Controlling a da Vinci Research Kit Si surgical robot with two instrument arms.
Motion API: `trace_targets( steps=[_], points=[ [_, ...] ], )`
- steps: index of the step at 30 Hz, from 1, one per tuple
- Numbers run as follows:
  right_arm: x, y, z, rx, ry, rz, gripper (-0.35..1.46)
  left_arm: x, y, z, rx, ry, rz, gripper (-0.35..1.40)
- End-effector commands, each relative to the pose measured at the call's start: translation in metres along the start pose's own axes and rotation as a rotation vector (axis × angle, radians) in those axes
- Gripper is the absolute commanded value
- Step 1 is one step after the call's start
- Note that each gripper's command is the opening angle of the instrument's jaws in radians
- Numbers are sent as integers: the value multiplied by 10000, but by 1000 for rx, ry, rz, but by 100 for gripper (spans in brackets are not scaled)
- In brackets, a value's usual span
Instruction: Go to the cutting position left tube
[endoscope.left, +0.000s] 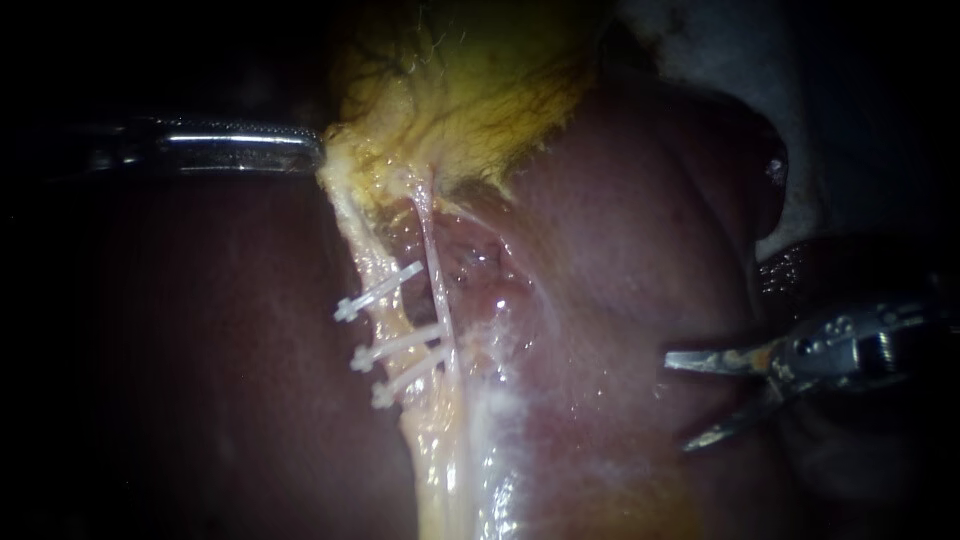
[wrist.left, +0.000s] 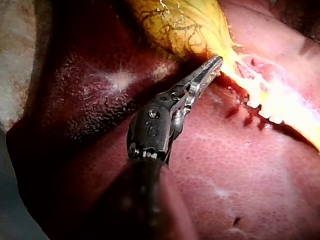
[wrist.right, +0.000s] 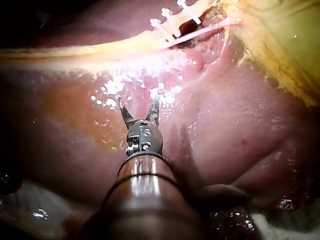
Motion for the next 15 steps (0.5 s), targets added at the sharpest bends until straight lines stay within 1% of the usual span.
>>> trace_targets(
  steps=[1,6,11,15],
  points=[
    [3,1,4,7,13,7,127,0,0,0,0,0,0,-35],
    [19,11,23,43,63,22,127,-1,-1,0,-1,0,0,-35],
    [31,20,40,83,98,45,127,-1,-2,1,-2,0,0,-35],
    [40,29,52,114,138,62,127,0,-3,2,-6,0,0,-35]
  ],
)
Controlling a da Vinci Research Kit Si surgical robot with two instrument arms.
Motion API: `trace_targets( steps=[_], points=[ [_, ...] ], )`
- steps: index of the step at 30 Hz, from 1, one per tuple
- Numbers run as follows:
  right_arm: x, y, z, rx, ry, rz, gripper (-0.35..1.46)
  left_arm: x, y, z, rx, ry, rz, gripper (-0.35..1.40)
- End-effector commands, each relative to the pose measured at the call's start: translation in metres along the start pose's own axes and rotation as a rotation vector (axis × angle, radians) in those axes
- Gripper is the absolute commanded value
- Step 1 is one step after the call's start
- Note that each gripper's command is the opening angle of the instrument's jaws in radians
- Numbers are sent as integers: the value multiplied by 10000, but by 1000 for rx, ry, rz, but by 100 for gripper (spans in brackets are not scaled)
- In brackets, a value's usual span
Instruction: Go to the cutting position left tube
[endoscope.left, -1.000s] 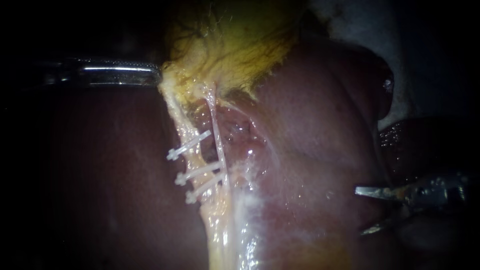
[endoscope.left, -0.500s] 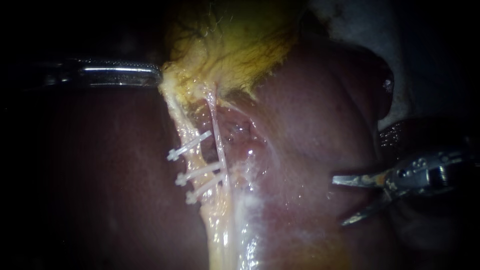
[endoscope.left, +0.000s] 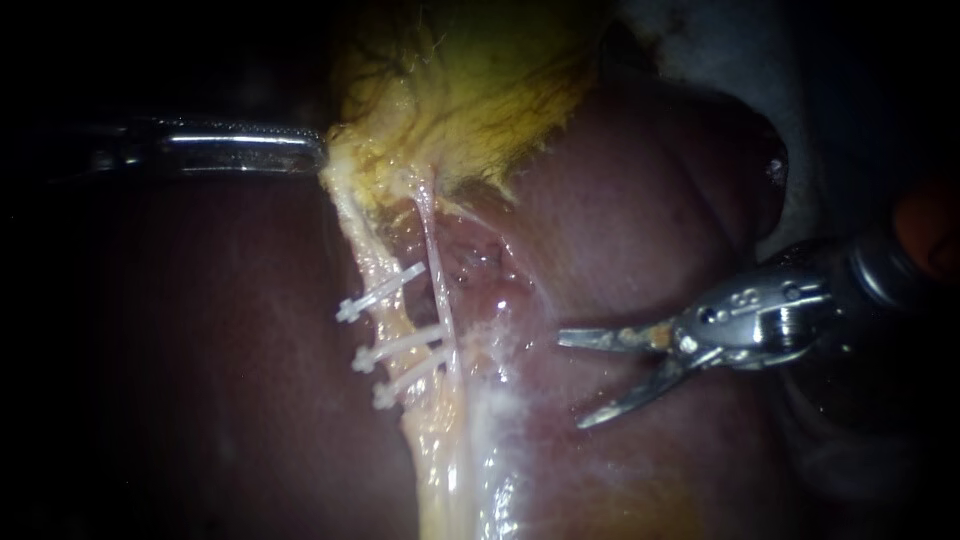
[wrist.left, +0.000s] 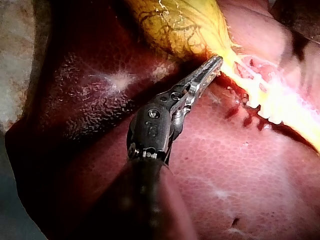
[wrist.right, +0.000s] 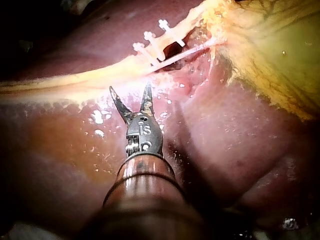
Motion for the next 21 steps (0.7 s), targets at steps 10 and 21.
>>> trace_targets(
  steps=[10,21],
  points=[
    [12,36,25,76,59,38,127,0,-1,1,1,0,0,-35],
    [3,70,59,138,74,66,127,0,-1,2,1,0,0,-35]
  ],
)
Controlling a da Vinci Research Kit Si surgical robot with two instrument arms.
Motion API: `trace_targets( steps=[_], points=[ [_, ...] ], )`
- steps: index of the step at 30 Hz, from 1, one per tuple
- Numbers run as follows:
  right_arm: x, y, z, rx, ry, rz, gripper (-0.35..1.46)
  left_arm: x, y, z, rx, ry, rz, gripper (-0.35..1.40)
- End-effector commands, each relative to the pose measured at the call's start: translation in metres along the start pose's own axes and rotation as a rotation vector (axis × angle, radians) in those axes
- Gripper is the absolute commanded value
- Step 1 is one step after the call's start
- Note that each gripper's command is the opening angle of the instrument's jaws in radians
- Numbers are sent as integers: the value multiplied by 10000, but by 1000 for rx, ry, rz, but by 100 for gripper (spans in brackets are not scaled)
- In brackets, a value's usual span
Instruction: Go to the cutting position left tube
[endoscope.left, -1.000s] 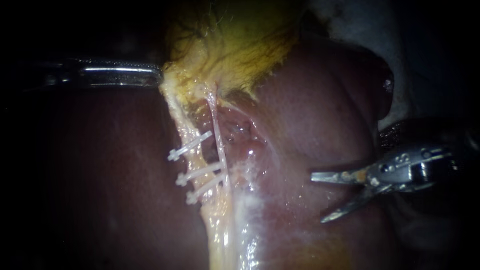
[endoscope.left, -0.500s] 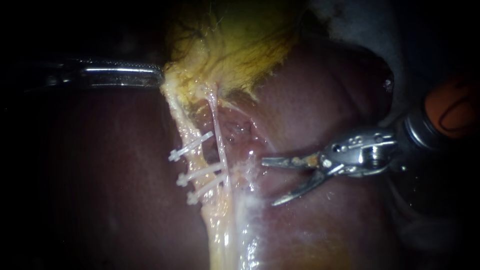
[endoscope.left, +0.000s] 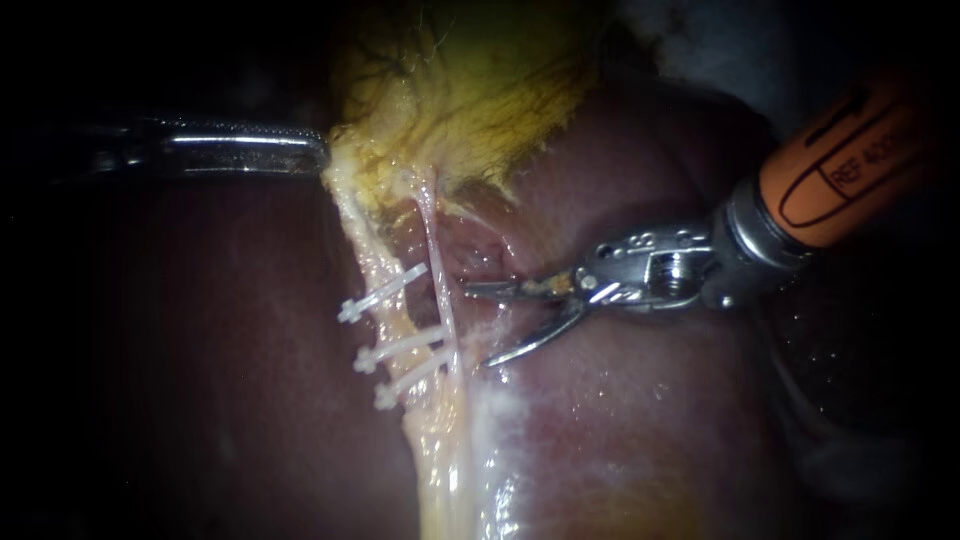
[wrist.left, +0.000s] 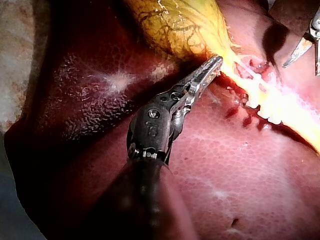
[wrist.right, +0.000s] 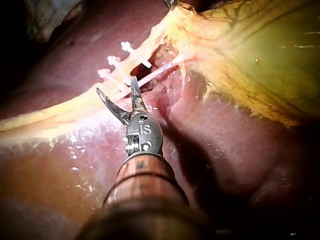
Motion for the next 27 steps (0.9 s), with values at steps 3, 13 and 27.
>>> trace_targets(
  steps=[3,13,27],
  points=[
    [-5,8,11,17,4,7,127,0,0,0,0,0,0,-35],
    [-17,26,34,58,-4,34,127,0,-1,0,0,0,0,-35],
    [-38,56,52,78,-11,63,126,1,-1,0,-1,0,0,-35]
  ],
)
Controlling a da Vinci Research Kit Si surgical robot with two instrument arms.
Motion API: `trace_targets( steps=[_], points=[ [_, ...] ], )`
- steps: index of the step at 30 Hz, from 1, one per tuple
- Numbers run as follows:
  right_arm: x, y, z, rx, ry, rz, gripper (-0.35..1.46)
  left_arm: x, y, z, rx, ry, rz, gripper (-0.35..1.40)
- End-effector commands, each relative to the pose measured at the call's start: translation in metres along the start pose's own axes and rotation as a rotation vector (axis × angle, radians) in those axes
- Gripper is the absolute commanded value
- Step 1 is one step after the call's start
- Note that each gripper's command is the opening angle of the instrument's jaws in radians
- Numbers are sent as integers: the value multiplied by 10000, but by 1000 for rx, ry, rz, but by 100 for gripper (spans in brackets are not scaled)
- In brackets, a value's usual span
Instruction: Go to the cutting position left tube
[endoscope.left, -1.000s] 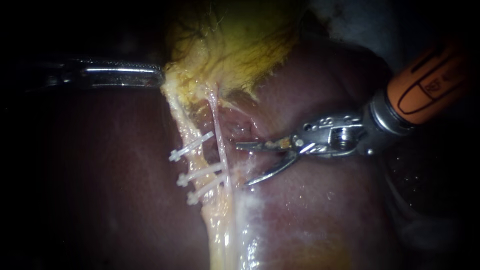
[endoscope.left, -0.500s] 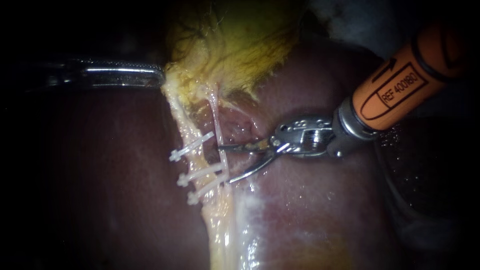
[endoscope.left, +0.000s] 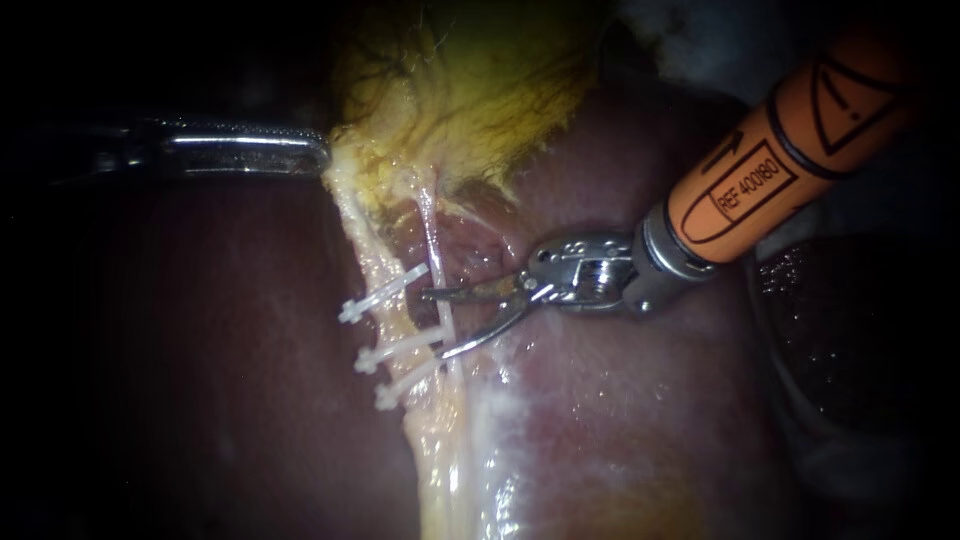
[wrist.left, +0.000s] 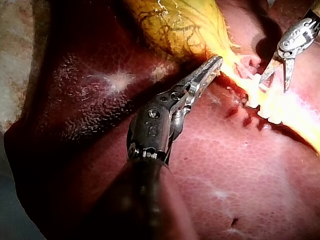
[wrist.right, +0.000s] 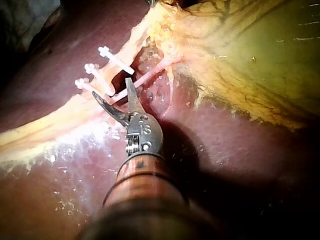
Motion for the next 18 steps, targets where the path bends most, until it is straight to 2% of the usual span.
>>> trace_targets(
  steps=[1,8,13,18],
  points=[
    [1,2,1,8,5,6,126,0,0,0,-1,0,0,-35],
    [7,8,8,66,28,41,126,1,0,1,-1,0,0,-35],
    [12,13,18,97,24,47,126,1,0,1,-1,0,0,-35],
    [10,16,31,129,18,55,124,1,0,1,-1,0,1,-35]
  ],
)
